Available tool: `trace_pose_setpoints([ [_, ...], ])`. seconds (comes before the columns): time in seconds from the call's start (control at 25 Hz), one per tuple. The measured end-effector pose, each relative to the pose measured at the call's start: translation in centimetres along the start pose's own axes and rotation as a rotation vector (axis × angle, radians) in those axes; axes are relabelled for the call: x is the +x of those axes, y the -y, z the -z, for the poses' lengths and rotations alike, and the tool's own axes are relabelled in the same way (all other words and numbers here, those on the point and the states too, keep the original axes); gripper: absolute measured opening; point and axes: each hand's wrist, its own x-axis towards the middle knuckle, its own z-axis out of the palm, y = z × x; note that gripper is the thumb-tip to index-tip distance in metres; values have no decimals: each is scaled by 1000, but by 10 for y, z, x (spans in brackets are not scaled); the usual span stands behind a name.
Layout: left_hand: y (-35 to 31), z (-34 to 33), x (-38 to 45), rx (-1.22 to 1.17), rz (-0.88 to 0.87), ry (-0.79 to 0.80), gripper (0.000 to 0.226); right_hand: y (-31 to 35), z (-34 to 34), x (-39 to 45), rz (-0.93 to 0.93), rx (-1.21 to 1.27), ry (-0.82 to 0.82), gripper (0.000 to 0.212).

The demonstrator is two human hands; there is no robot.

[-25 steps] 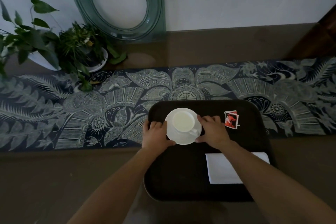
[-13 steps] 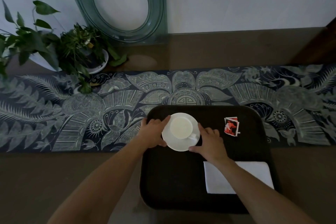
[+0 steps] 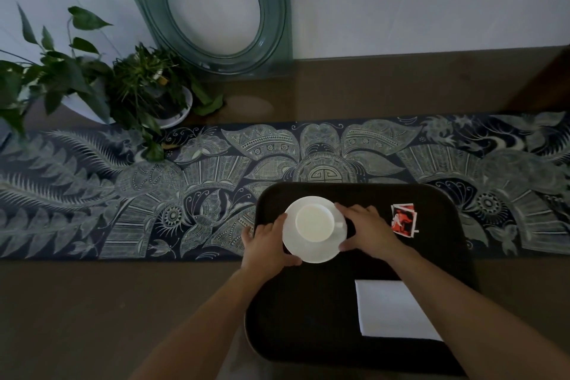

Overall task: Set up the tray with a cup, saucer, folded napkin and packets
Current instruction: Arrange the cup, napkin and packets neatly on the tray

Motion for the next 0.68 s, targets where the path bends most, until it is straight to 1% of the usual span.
trace_pose_setpoints([
  [0.12,5,10,10,-27,-21,33,108,-2,-7,-9,-6,19,-28,102],
  [0.24,8,14,20,43,-68,94,110,-2,-15,-13,-34,52,-51,101],
  [0.44,15,8,21,62,-82,76,109,-1,-13,-9,-22,41,-43,99],
  [0.68,19,12,22,46,-73,96,108,4,-15,-8,-40,2,-37,99],
])
